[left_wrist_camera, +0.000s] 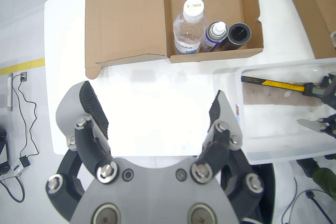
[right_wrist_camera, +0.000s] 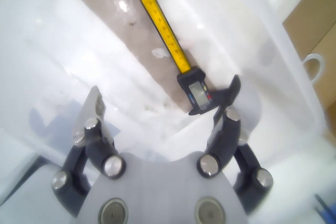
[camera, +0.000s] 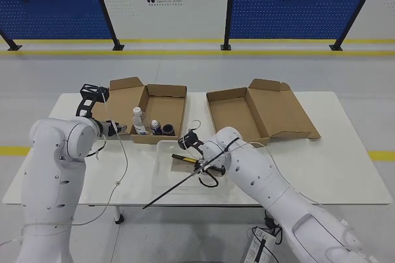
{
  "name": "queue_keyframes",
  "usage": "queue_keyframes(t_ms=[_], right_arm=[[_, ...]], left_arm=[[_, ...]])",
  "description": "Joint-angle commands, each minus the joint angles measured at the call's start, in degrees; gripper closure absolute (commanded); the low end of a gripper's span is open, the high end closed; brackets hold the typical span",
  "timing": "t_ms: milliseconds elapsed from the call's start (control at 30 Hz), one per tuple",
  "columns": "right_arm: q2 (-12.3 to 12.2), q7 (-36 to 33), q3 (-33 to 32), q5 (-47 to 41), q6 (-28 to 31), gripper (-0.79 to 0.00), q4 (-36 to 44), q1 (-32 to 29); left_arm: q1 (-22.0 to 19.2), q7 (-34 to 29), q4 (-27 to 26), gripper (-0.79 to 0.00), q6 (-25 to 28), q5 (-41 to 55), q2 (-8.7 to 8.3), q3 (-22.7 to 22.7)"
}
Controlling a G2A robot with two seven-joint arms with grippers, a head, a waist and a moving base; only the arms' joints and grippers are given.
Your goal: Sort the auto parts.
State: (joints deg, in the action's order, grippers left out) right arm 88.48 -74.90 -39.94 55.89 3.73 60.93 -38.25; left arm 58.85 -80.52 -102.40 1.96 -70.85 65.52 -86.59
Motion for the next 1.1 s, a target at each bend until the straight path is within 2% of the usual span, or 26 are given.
queue_keyframes(t_ms=[0, 733, 1067], right_arm=[[0.15, 0.12, 0.08, -0.25, 0.31, -0.785, -0.81, 0.29], [1.45, 0.33, 0.59, -2.61, 2.35, -0.785, -6.69, 1.65], [2.21, -3.6, 1.56, -7.31, 6.87, -0.785, -6.32, 1.52]], left_arm=[[0.0, 0.0, 0.0, -0.785, 0.0, 0.0, 0.0, 0.0], [0.0, 0.0, 0.0, -0.785, 0.0, 0.0, 0.0, 0.0], [0.0, 0.0, 0.0, -0.785, 0.0, 0.0, 0.0, 0.0]])
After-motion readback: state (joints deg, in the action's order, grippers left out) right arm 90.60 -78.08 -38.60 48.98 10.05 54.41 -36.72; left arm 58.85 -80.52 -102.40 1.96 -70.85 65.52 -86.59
